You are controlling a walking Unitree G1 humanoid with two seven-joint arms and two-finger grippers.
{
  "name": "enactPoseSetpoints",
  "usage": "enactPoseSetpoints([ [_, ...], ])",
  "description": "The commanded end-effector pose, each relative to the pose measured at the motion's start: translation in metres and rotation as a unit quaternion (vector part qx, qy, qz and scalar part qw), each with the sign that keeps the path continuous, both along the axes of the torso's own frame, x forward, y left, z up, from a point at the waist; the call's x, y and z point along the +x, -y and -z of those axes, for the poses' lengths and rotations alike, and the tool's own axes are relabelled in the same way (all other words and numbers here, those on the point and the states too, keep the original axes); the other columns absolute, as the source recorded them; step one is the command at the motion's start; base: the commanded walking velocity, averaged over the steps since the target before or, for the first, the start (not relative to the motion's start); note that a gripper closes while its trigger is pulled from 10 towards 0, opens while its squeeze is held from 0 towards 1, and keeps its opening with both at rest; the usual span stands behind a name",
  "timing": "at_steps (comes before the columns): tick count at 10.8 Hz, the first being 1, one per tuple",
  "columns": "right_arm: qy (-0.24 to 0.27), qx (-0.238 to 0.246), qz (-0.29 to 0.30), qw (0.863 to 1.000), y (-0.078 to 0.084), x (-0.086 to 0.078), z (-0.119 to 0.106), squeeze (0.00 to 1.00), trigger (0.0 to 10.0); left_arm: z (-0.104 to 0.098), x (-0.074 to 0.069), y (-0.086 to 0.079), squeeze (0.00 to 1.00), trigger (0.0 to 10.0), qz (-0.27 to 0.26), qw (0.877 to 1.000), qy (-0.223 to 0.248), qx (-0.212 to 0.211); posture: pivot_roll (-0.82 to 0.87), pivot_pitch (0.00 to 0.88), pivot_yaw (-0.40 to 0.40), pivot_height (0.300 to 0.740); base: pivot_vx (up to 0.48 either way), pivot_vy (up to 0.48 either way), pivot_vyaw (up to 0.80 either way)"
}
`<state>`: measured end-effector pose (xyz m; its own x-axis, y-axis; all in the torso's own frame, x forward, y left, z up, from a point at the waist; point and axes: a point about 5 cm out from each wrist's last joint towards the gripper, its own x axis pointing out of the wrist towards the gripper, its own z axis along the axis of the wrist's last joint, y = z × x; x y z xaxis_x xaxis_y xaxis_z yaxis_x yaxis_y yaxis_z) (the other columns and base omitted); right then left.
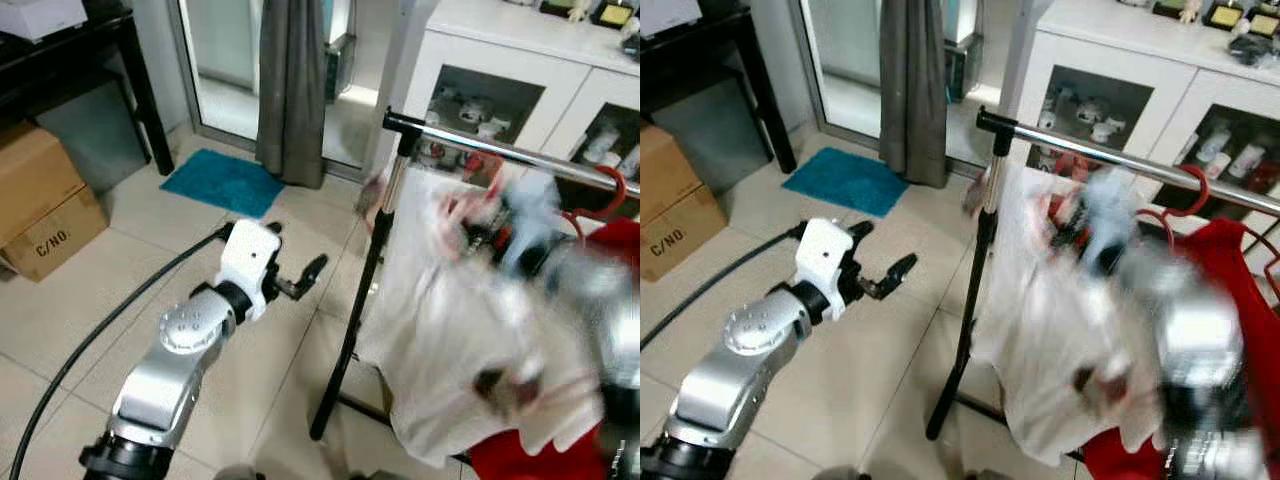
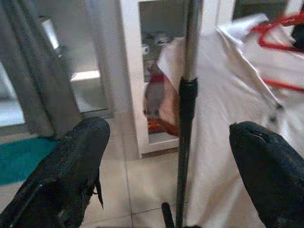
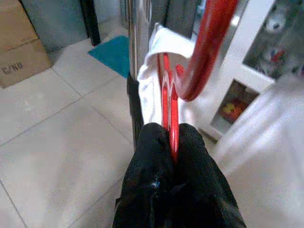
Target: Hang hanger
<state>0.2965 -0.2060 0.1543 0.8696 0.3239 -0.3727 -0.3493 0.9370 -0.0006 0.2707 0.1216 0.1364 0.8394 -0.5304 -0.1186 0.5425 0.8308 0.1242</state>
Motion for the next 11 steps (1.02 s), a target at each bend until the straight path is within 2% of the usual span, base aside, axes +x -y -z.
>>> enactPoseSetpoints([
  [1,0.041,-0.008,0.007,0.999,0.000,0.000,-0.017,0.00,0.0,0.001,-0.001,-0.002,0.36,10.0,-0.011,1.000,0.000,-0.002,0.06,0.000,-0.062,0.740,0.000,0.000,0.00],
  [4,0.075,0.044,0.095,0.992,-0.015,-0.021,0.015,0.00,0.0,0.008,-0.001,-0.002,0.36,10.0,-0.030,1.000,-0.003,0.000,0.06,0.003,-0.067,0.740,-0.172,0.000,0.00],
  [5,0.080,0.046,0.109,0.990,-0.017,-0.025,0.021,0.00,0.0,0.010,-0.002,-0.003,0.36,10.0,-0.040,0.999,-0.005,-0.002,0.06,0.007,-0.066,0.740,-0.292,0.000,0.00],
  [8,0.090,0.048,0.122,0.987,-0.026,-0.030,0.030,0.00,0.0,0.017,-0.006,-0.005,0.36,10.0,-0.053,0.998,-0.017,-0.002,0.06,0.018,-0.067,0.740,-0.307,0.000,0.00],
  [11,0.105,0.055,0.103,0.988,-0.039,-0.028,0.026,0.00,0.0,0.016,-0.005,-0.006,0.36,10.0,-0.052,0.999,-0.015,-0.001,0.06,0.014,-0.063,0.740,-0.309,0.000,0.00],
])
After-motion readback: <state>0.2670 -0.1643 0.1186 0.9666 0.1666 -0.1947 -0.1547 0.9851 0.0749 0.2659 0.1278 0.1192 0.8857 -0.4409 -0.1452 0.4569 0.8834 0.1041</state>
